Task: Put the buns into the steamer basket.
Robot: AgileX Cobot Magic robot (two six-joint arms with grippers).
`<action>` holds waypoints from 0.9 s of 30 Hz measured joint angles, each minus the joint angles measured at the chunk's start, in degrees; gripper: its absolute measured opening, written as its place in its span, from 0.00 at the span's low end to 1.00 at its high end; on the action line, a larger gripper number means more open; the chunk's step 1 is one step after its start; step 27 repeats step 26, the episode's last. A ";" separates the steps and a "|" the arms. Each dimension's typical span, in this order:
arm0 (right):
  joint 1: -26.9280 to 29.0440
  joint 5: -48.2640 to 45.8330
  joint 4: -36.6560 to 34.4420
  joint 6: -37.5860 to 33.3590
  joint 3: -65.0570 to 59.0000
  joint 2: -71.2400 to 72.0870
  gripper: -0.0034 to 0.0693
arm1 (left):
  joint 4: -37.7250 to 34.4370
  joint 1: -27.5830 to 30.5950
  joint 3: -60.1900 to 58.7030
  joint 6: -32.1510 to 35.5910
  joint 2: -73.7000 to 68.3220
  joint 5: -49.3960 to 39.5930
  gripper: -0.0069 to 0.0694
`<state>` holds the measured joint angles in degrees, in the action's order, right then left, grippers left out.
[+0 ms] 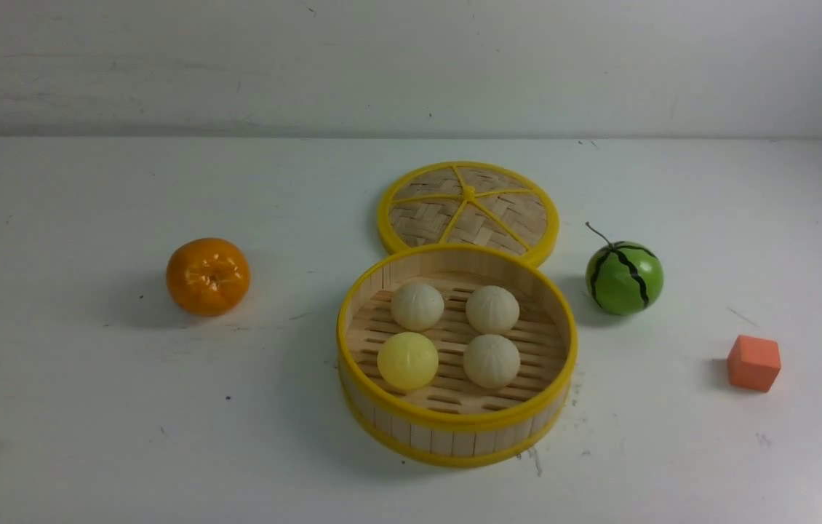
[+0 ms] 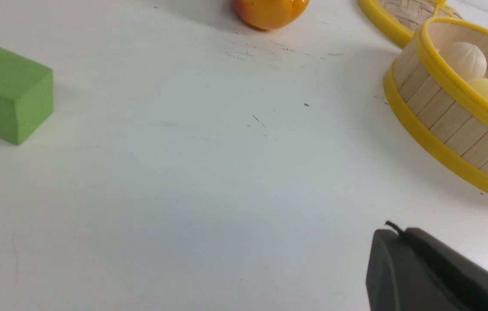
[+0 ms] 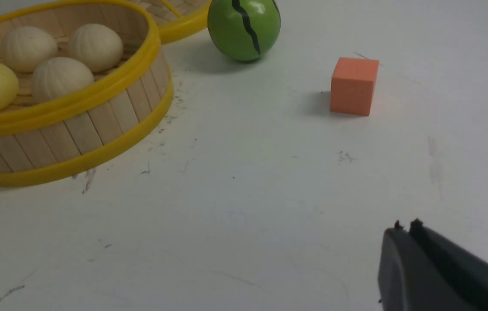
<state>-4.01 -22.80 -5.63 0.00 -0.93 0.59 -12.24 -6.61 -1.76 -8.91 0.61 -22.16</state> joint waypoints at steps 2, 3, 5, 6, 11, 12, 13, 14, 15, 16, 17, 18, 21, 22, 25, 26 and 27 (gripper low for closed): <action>0.00 0.00 0.00 0.00 0.00 0.00 0.05 | 0.00 0.00 0.00 0.00 0.00 0.00 0.07; 0.00 0.00 0.00 0.00 0.00 0.00 0.05 | 0.00 0.00 0.00 0.00 0.00 0.00 0.07; 0.00 0.00 0.00 0.00 0.00 0.00 0.06 | 0.00 0.00 0.00 0.00 0.00 0.00 0.07; 0.00 0.00 0.00 0.00 0.00 0.00 0.06 | 0.00 0.00 0.00 0.00 0.00 0.00 0.07; 0.00 0.00 0.00 0.00 0.00 0.00 0.07 | 0.00 0.00 0.00 0.00 0.00 0.00 0.07; 0.00 0.00 0.00 0.00 0.00 0.00 0.07 | 0.00 0.00 0.00 0.00 0.00 0.00 0.07; 0.00 0.00 0.00 0.00 0.00 0.00 0.07 | 0.00 0.00 0.00 0.00 0.00 0.00 0.07; 0.00 0.00 0.00 0.00 0.00 0.00 0.07 | -0.05 0.00 0.00 0.00 0.00 0.00 0.07; 0.00 0.00 0.00 0.00 0.00 0.00 0.08 | -0.05 0.00 0.00 0.00 0.00 0.00 0.07; 0.00 0.00 0.00 0.00 0.00 0.00 0.08 | -0.05 0.00 0.00 0.00 0.00 0.00 0.07; 0.00 0.00 0.00 0.00 0.00 0.00 0.08 | -0.05 0.00 0.00 0.00 0.00 0.00 0.07; 0.00 0.00 0.00 0.00 0.00 0.00 0.08 | -0.05 0.00 0.00 0.00 0.00 0.00 0.07; 0.00 0.00 0.00 0.00 0.00 0.00 0.08 | -0.05 0.00 0.00 0.00 0.00 0.00 0.07; 0.00 0.00 0.00 0.00 0.00 0.00 0.09 | -0.05 0.00 0.00 0.00 0.00 0.00 0.07; 0.00 0.14 0.00 0.00 -0.06 0.00 0.09 | -0.05 0.00 0.00 0.00 0.00 0.00 0.07; 0.00 0.14 0.00 0.00 -0.06 0.00 0.09 | -0.05 0.00 0.00 0.00 0.00 0.00 0.07; 0.00 0.14 0.00 0.00 -0.06 0.00 0.09 | -0.05 0.00 0.00 0.00 0.00 0.00 0.07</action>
